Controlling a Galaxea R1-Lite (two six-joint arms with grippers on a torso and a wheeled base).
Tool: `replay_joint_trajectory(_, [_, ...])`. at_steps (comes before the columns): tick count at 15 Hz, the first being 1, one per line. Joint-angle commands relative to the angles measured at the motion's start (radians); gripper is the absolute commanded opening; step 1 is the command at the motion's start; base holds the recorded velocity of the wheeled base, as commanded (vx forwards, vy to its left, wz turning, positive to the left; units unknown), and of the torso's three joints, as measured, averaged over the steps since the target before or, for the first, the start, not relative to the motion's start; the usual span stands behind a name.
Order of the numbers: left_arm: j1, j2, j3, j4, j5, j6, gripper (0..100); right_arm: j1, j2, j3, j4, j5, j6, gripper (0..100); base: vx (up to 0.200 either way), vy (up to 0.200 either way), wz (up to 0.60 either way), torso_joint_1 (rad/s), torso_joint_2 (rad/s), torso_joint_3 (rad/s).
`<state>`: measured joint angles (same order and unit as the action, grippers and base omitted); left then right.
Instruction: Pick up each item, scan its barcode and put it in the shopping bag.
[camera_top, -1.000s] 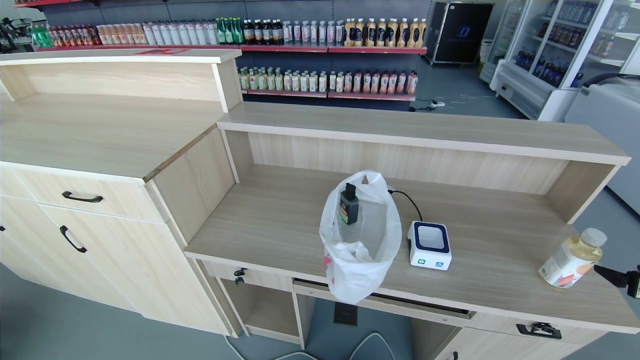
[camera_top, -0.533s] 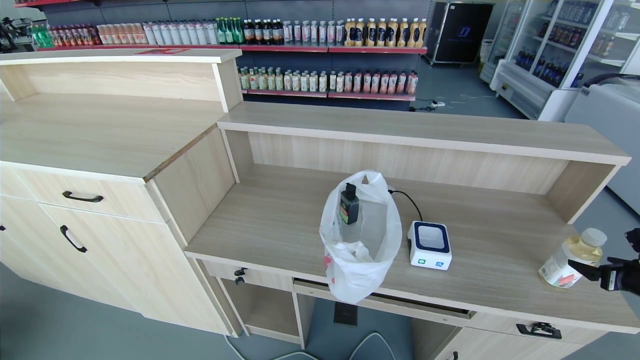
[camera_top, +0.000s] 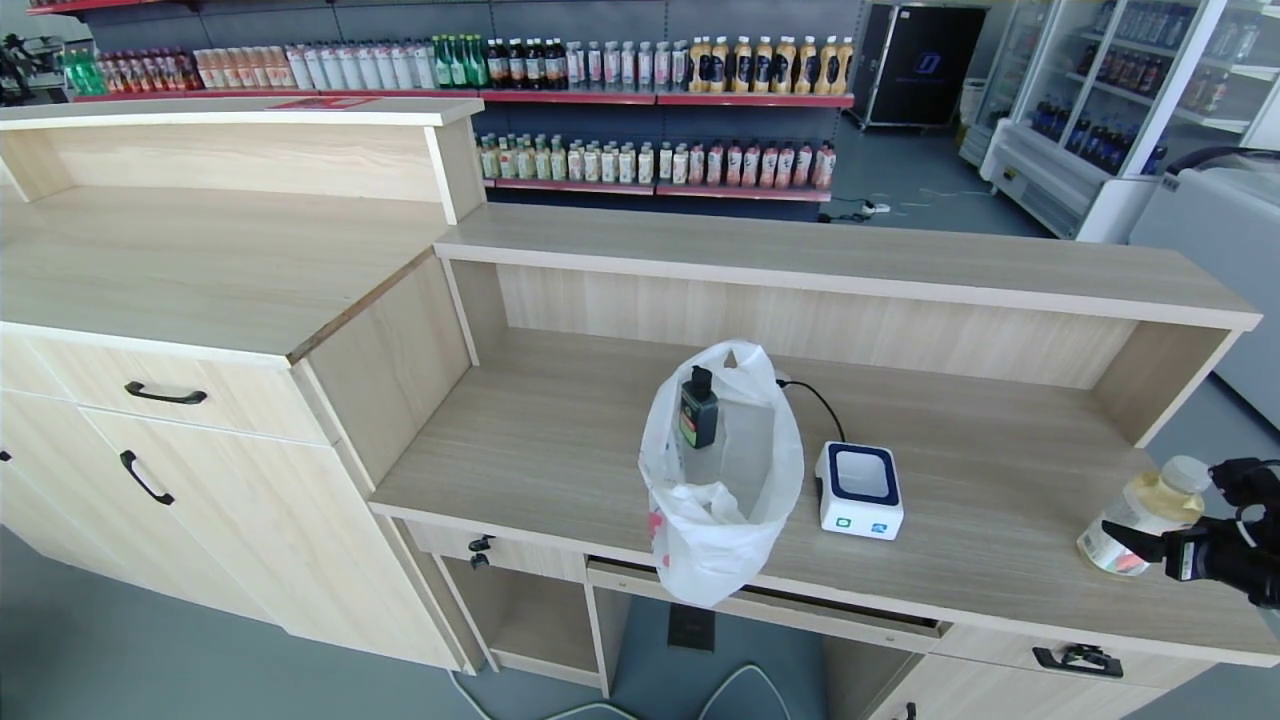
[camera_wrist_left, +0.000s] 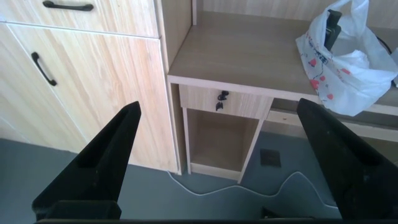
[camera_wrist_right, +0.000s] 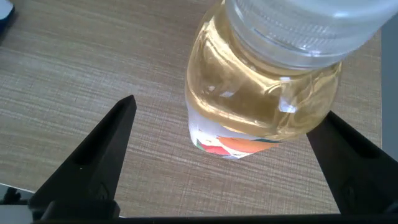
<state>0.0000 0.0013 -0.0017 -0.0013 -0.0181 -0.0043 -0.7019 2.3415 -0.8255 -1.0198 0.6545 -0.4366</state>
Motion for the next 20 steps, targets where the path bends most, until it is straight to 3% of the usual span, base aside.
replay_joint_trajectory(1, [0.0,0.0,0.0,0.0,0.0,0.0,100,0.015,0.024,-0.01,-0.016,-0.001,-0.002,100,0.0,0.0,0.0,0.0,0.0,0.0])
replay_joint_trajectory(5, [0.0,0.0,0.0,0.0,0.0,0.0,100,0.038,0.055,-0.046,-0.036,-0.056,-0.002,100,0.0,0.0,0.0,0.0,0.0,0.0])
replay_joint_trajectory(20, [0.0,0.0,0.0,0.0,0.0,0.0,100,0.087,0.13,-0.152,-0.043,-0.061,-0.002,100,0.0,0.0,0.0,0.0,0.0,0.0])
